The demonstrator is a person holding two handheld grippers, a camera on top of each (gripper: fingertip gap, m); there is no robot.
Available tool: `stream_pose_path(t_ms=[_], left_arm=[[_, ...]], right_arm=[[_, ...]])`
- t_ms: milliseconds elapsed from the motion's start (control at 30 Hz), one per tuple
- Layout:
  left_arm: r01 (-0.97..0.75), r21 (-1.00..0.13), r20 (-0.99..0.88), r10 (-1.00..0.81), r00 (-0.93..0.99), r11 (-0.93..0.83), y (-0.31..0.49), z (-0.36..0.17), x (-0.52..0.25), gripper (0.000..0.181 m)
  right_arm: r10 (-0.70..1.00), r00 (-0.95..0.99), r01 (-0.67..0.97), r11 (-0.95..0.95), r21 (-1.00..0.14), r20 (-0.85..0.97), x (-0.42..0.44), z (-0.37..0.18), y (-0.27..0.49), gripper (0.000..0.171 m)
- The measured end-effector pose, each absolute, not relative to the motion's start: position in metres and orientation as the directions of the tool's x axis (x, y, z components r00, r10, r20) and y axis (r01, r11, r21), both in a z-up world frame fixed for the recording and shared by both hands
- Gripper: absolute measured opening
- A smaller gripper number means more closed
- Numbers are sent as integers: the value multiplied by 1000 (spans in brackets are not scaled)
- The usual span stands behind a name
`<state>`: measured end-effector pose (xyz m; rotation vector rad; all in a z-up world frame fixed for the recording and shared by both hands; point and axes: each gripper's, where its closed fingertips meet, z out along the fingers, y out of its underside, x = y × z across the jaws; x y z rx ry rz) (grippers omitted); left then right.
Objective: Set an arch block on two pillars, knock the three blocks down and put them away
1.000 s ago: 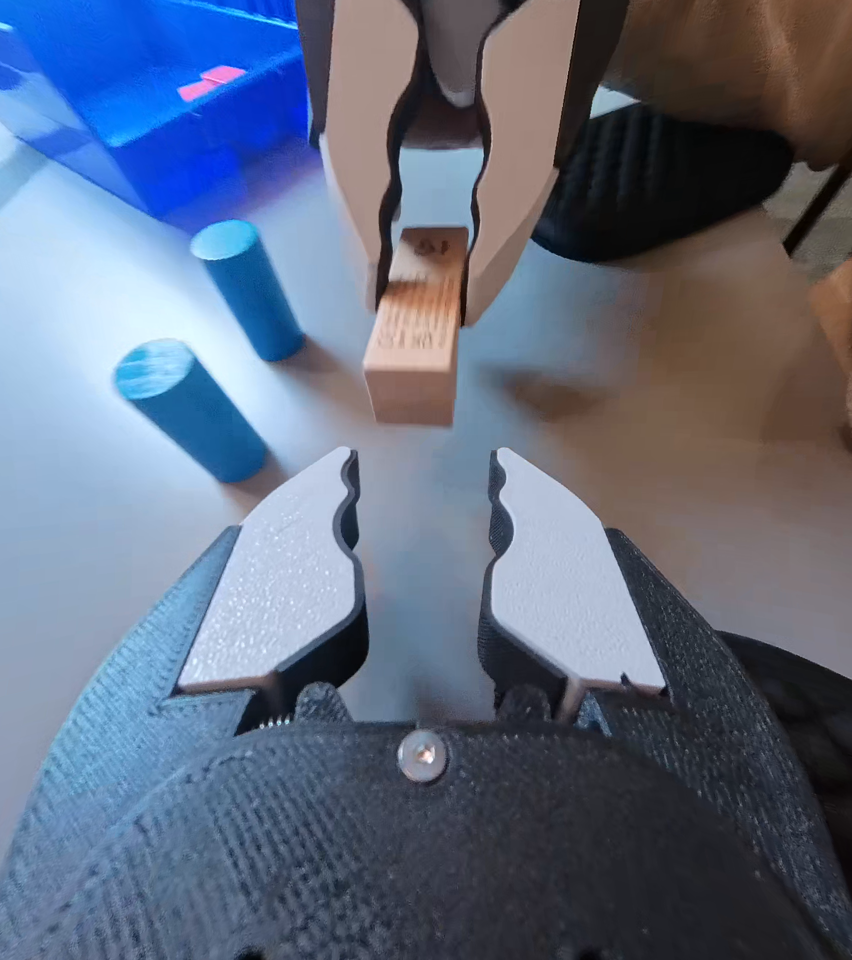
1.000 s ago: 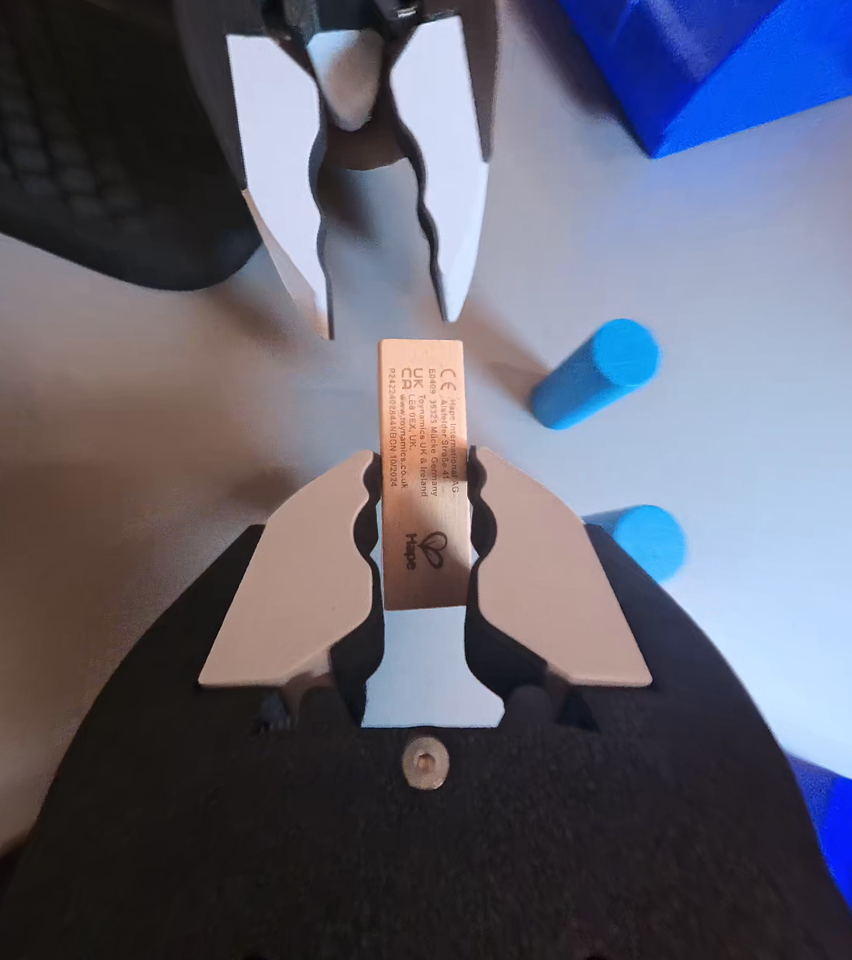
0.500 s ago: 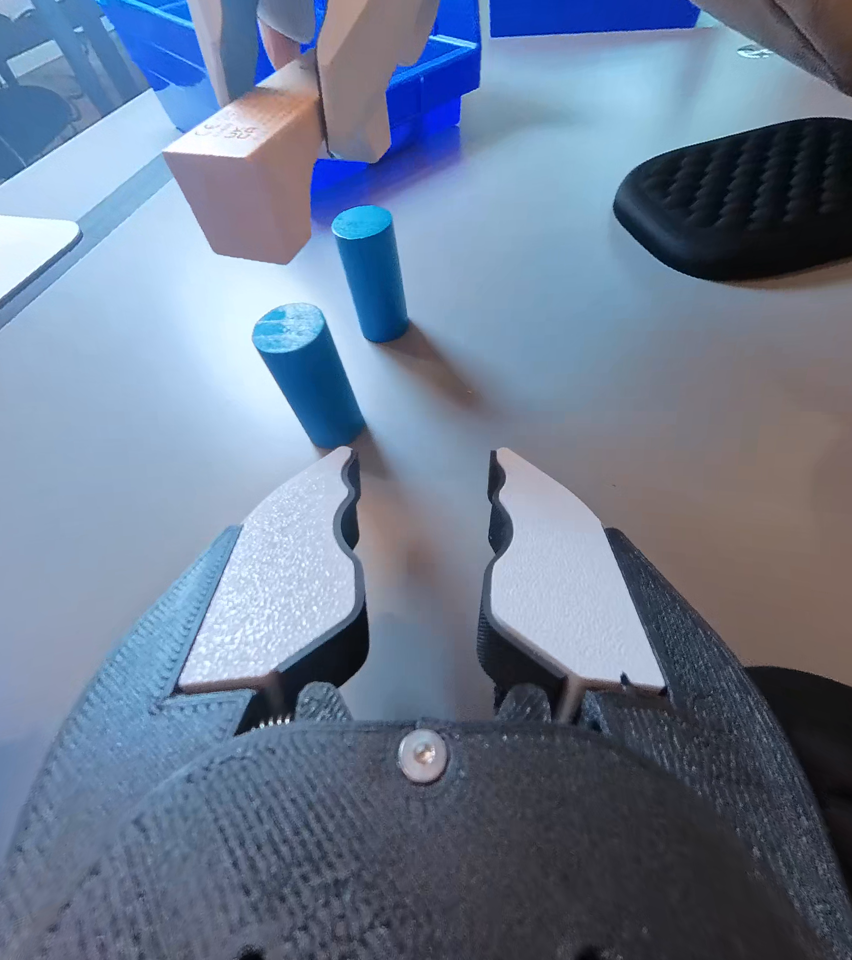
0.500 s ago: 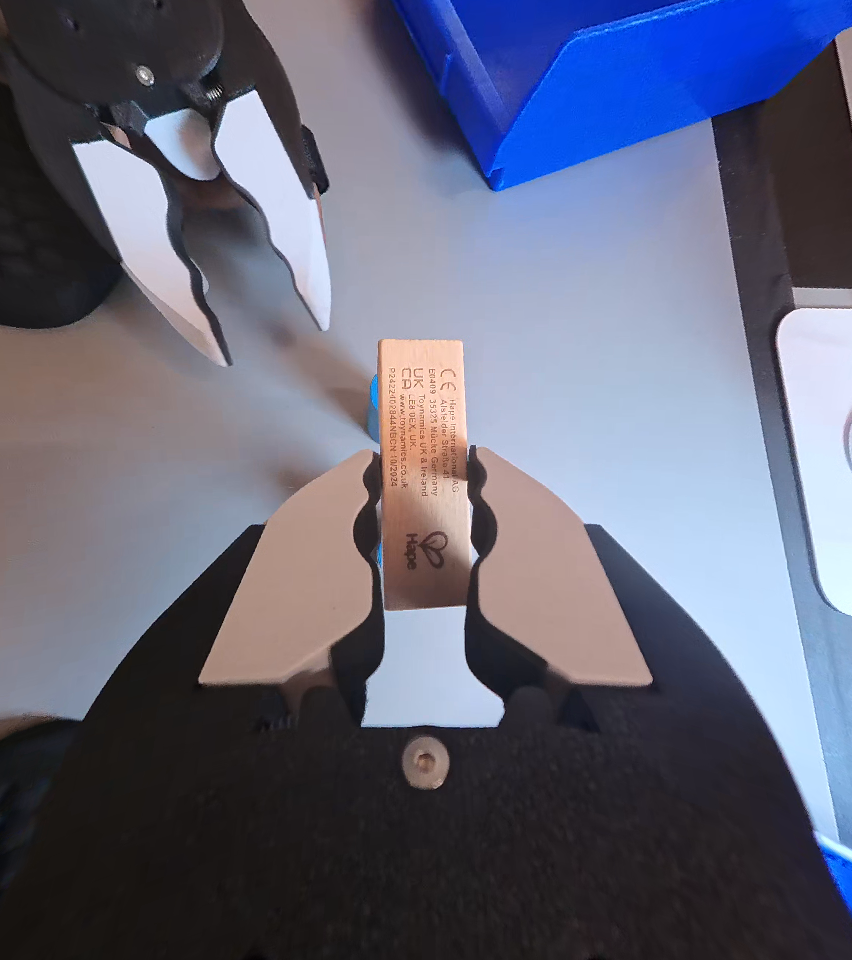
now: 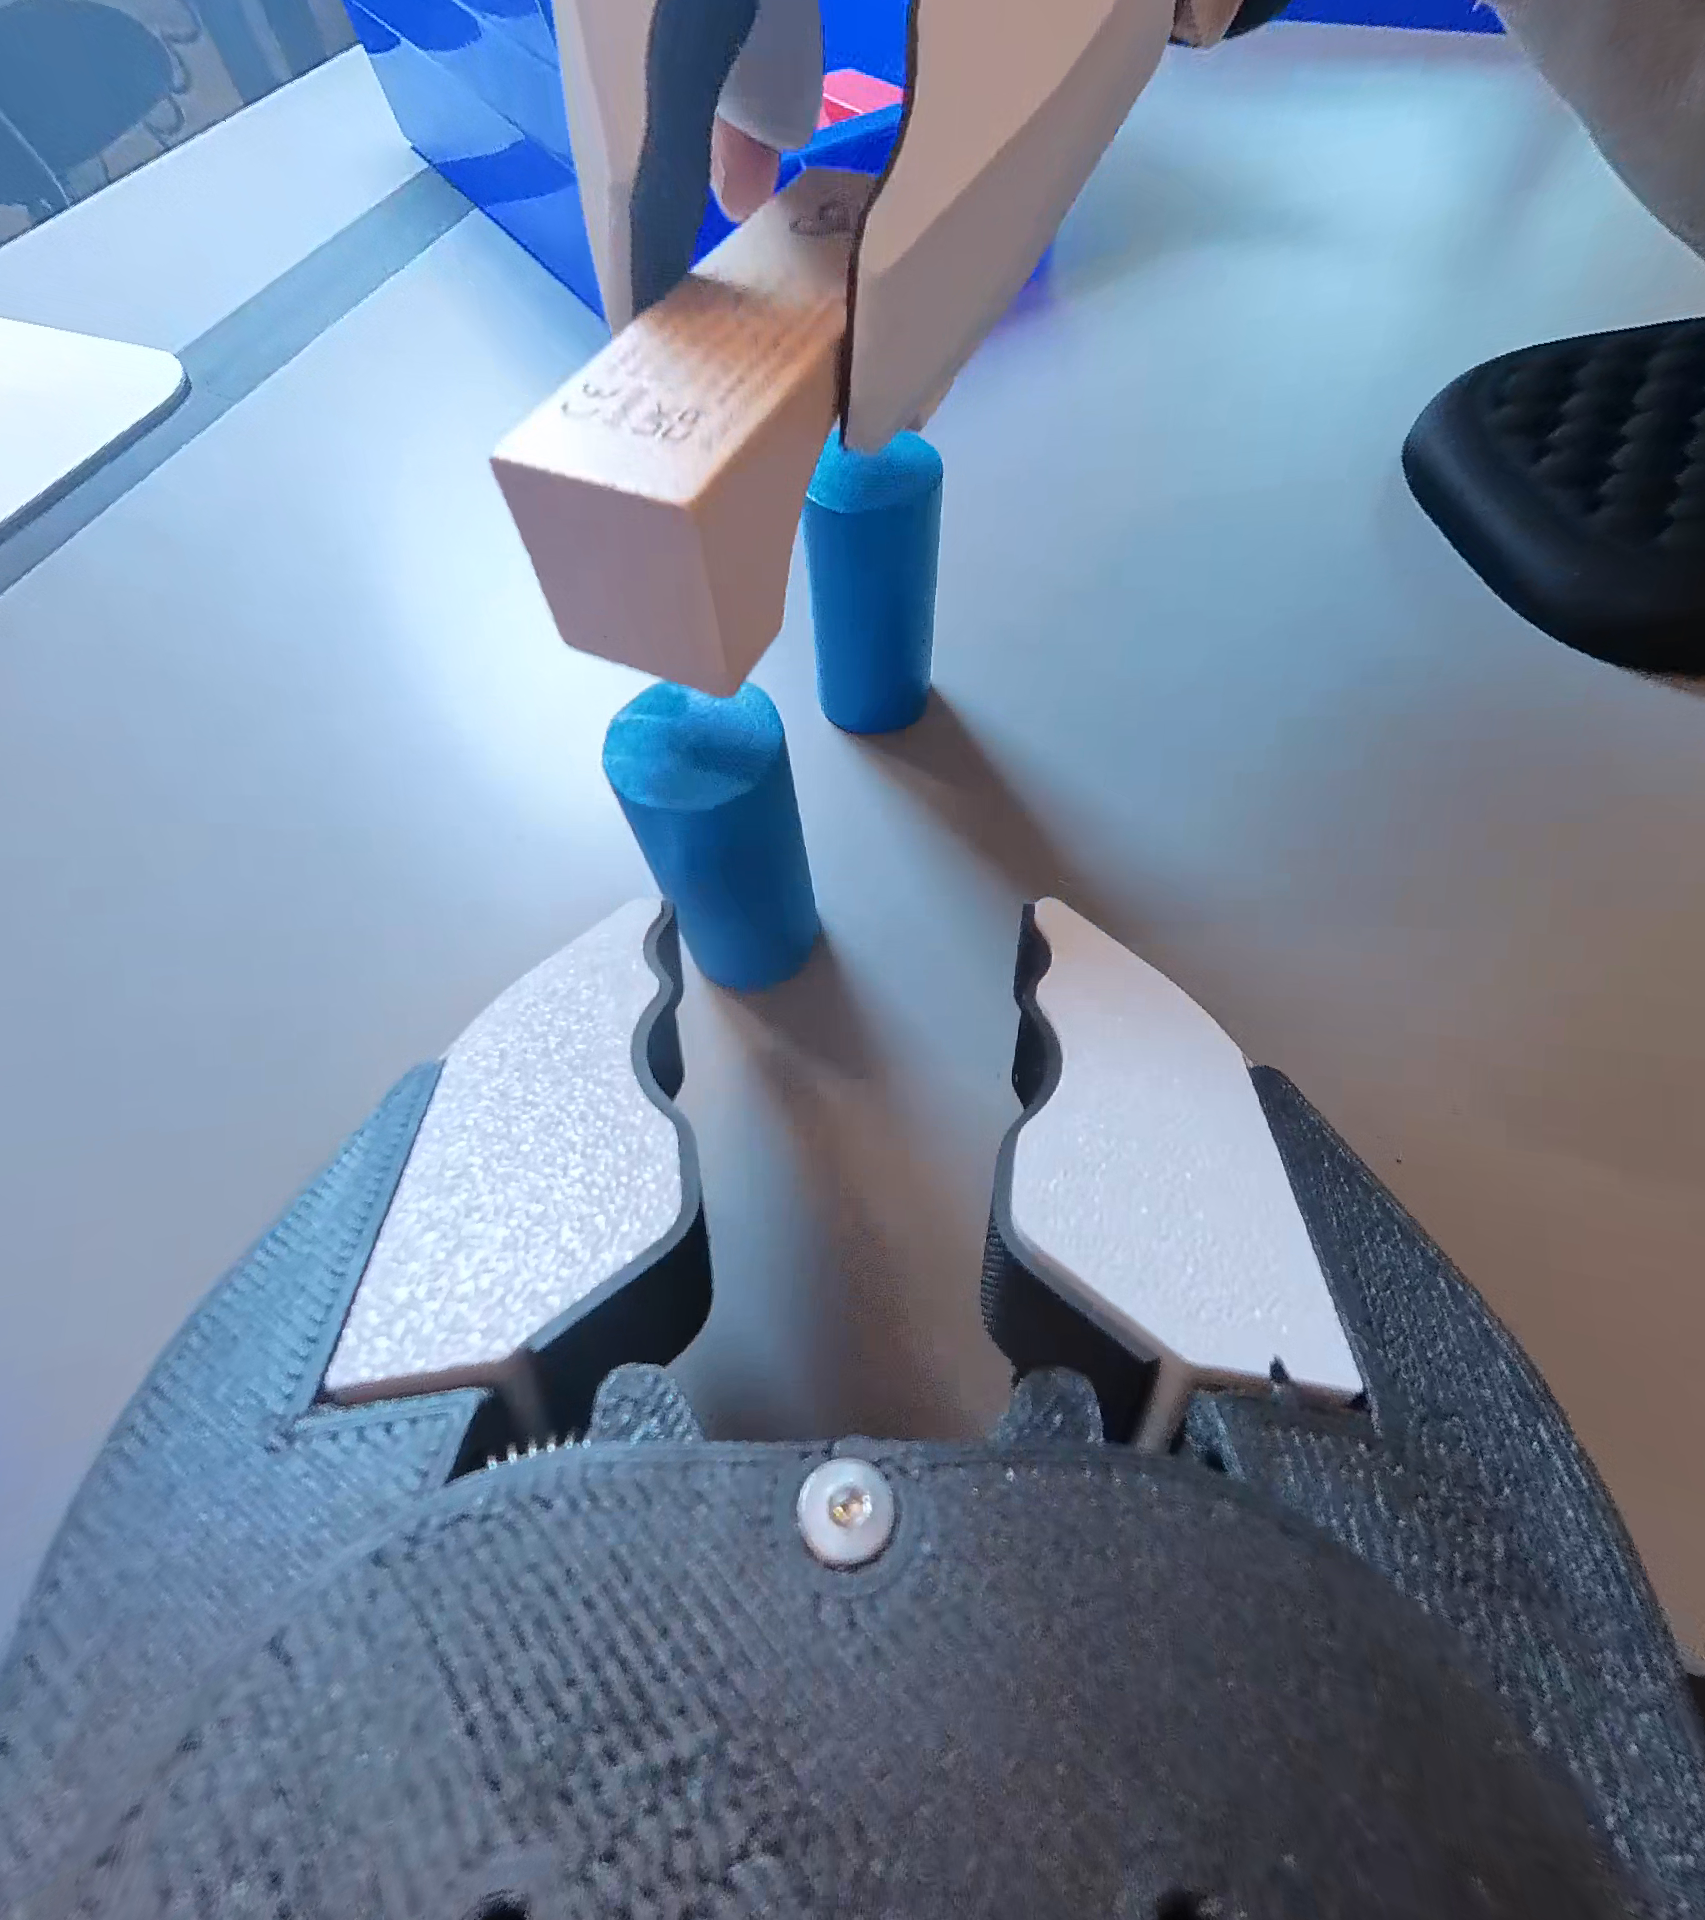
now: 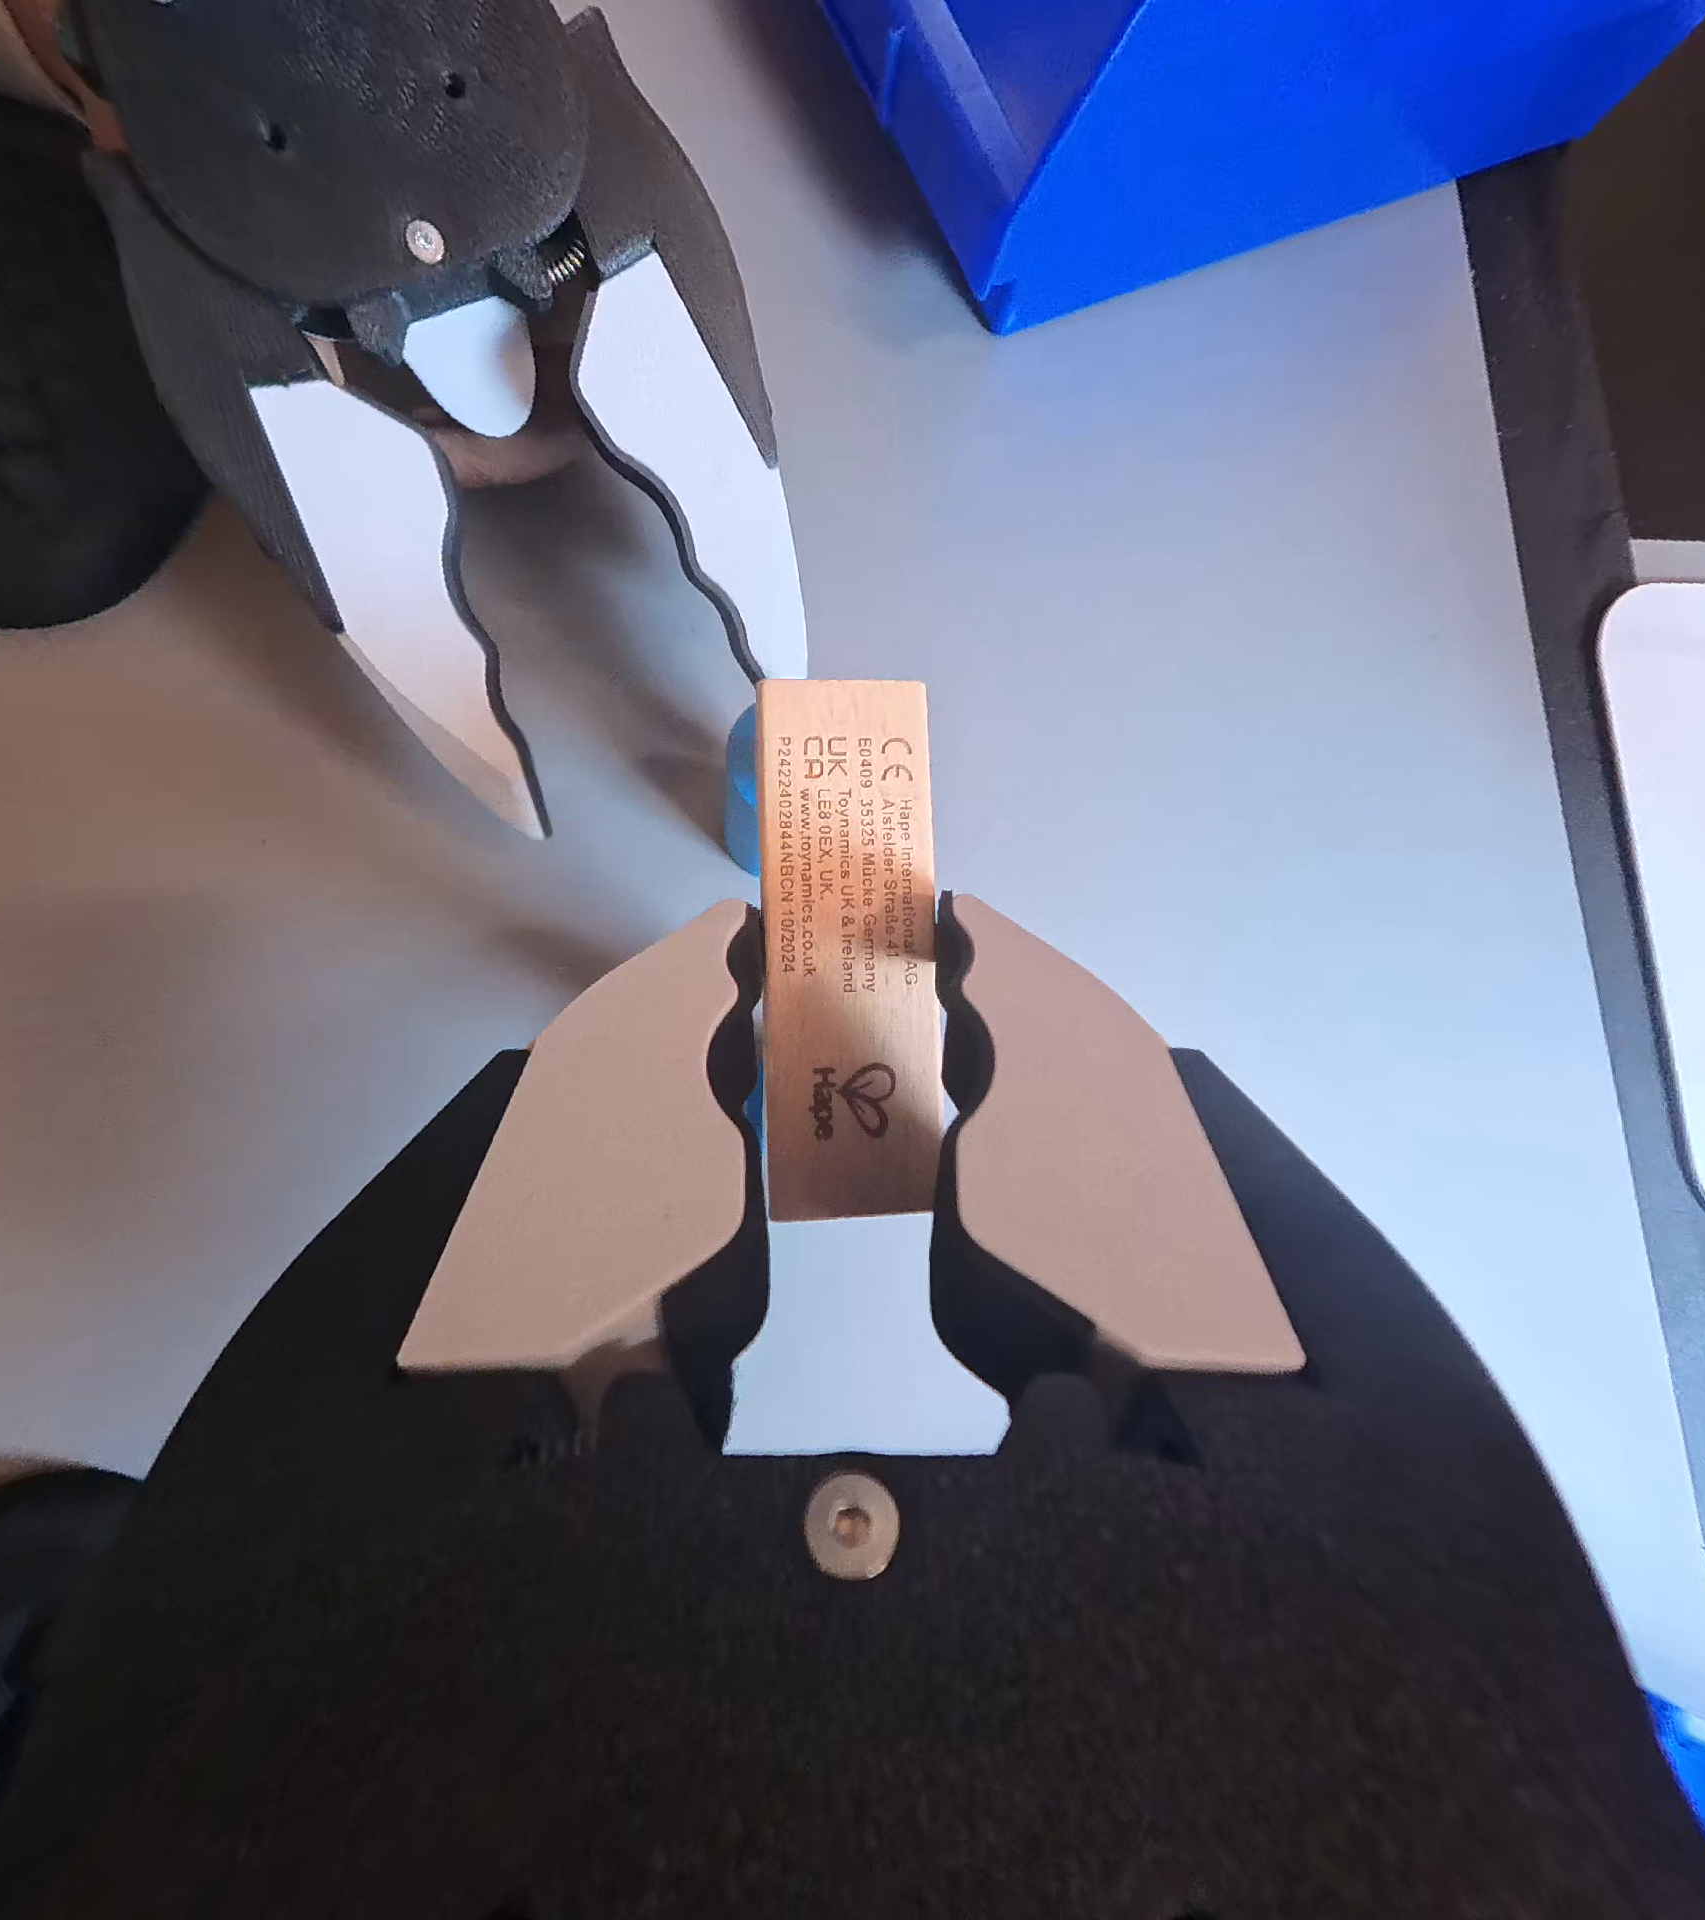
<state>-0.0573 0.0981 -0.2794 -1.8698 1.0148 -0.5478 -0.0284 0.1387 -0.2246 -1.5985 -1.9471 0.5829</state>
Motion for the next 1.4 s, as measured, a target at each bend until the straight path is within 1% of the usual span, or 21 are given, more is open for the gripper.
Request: stream_pose_path(t_ms=[367, 633, 900, 1067, 1400], left_arm=[[-447, -866, -70, -830, 554, -226, 100, -282, -47, 65], [-453, -862, -89, -814, 574, -226, 101, -281, -56, 65], [-392, -887, -56, -787, 615, -244, 86, -275, -79, 62], [-374, -906, -77, -790, 609, -200, 80, -265, -80, 63], [-420, -890, -111, -807, 580, -180, 76, -275, -71, 64]], right_arm=[[979, -150, 749, 206, -629, 141, -30, -227, 138, 32], [976, -159, 745, 216, -631, 146, -31, -228, 135, 32], [977, -157, 742, 212, -636, 143, -31, -229, 136, 32], [977, -160, 747, 213, -630, 140, -32, -231, 135, 32], [977, -160, 747, 215, -629, 143, -32, -232, 136, 32]])
